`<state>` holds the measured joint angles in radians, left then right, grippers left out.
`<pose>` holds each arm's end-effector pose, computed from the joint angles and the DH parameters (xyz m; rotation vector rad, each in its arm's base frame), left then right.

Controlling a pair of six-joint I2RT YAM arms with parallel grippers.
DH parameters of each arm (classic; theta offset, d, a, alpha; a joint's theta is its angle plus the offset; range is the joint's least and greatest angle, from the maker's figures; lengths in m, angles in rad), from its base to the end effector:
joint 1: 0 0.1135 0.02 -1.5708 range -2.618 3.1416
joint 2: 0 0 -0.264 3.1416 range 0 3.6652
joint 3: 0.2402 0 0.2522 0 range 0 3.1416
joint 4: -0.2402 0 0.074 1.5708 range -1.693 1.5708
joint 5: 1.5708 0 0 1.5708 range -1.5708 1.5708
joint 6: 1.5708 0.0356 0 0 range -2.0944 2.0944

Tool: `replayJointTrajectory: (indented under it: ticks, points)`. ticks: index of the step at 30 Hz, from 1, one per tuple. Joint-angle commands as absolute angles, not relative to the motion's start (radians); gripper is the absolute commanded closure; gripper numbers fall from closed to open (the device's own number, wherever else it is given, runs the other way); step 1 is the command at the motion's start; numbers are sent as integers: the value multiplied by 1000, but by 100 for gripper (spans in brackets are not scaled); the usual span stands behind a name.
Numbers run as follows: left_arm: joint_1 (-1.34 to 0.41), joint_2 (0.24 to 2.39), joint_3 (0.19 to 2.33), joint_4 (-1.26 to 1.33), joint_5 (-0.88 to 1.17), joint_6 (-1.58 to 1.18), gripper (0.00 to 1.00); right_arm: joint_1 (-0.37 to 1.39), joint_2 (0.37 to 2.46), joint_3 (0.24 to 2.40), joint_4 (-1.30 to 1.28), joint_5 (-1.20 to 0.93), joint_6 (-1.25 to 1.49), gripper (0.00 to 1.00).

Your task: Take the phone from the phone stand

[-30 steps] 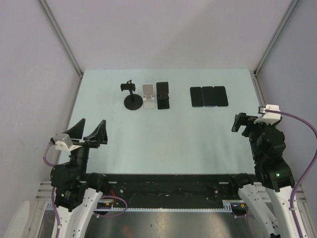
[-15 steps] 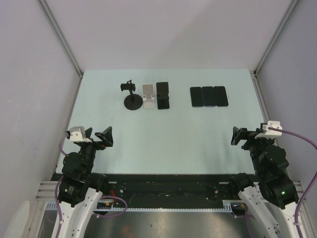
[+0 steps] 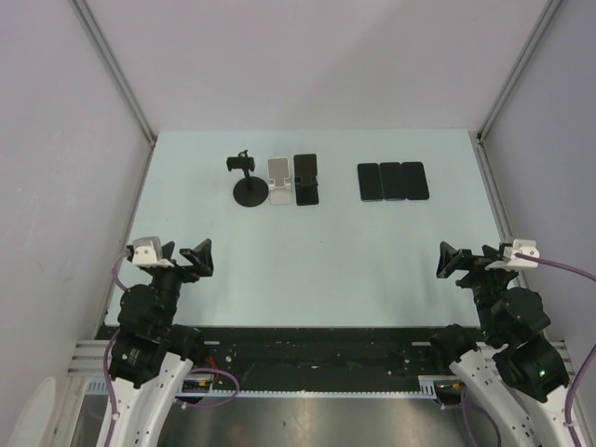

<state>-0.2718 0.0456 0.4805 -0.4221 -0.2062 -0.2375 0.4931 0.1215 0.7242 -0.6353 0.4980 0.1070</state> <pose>0.0617 -0.0096 0.2845 -0.1362 1.5573 -0.2410 0.0353 -0.0003 0.3304 0.0772 1.5980 0.0671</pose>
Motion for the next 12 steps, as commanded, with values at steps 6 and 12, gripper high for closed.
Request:
replayJointTrajectory:
  ticks: [6,12]
  points:
    - [-268,66,492,-414,-156,-256,0,551,107,723,-614,555,132,0]
    - [-268,90,492,-413,-159,-259,0,572,104,723,-612,555,133,0]
